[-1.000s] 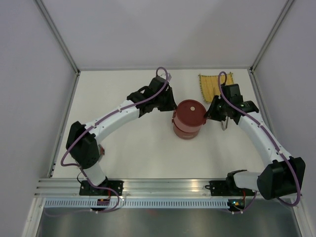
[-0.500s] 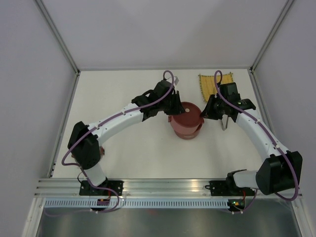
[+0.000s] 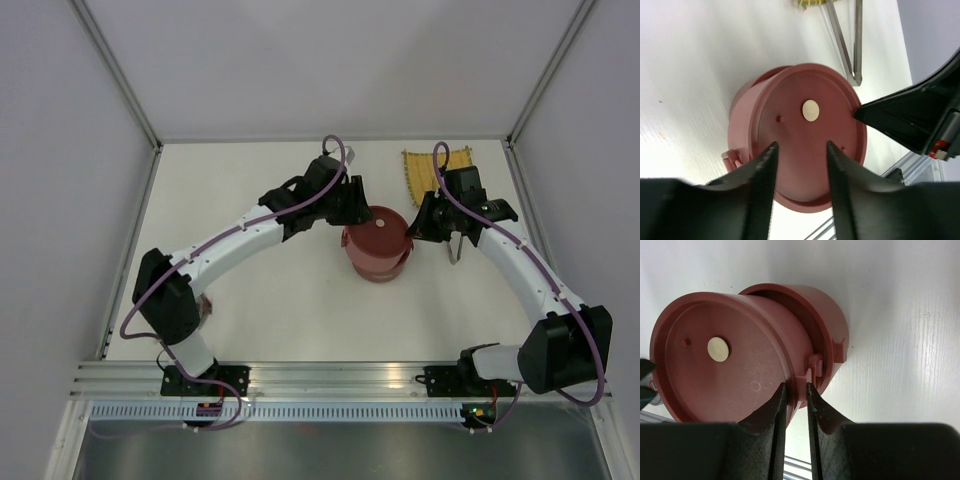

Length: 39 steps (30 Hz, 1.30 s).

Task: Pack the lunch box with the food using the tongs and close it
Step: Place the packing box into the packing box.

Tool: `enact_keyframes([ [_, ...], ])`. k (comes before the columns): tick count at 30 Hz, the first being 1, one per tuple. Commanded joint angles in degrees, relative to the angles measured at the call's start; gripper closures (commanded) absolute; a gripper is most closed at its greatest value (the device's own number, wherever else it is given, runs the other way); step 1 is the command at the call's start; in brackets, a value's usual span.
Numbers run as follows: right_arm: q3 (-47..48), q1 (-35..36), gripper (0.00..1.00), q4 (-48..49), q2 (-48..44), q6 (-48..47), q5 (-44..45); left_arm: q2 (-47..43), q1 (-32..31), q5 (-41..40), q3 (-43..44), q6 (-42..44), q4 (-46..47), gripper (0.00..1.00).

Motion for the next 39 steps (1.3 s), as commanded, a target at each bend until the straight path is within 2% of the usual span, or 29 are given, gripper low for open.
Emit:
enact_keyframes([
  [1, 2.31, 0.08, 0.85, 1.59, 0.17, -0.01, -0.95, -4.52, 0.43, -3.24, 3.87, 3.06, -1.3, 0.48],
  [10, 2.66, 0.17, 0.83, 1.6, 0.26, -0.36, -1.04, -8.48, 2.36, -5.36, -4.47, -2.73, -4.47, 0.46],
  [19, 2.57, 0.16, 0.83, 1.6, 0.08, -0.71, -1.39, -5.76, 2.36, -3.43, -5.36, -6.34, -4.12, 0.44],
  [24, 2.39, 0.25, 0.83, 1.68, 0.43, -0.71, -1.83, -4.97, 2.36, 0.35, -6.59, -8.89, -1.3, 0.45],
  [29, 2.66, 0.17, 0.83, 2.21, 0.43, -0.71, -2.27, -4.7, 2.36, -0.27, -7.73, -9.5, -1.21, 0.45],
  [39, 4.59, 0.17, 0.89, 2.65, -0.27, -0.36, -3.94, -3.39, 2.01, 3.6, -7.21, -11.17, 4.93, 0.65],
])
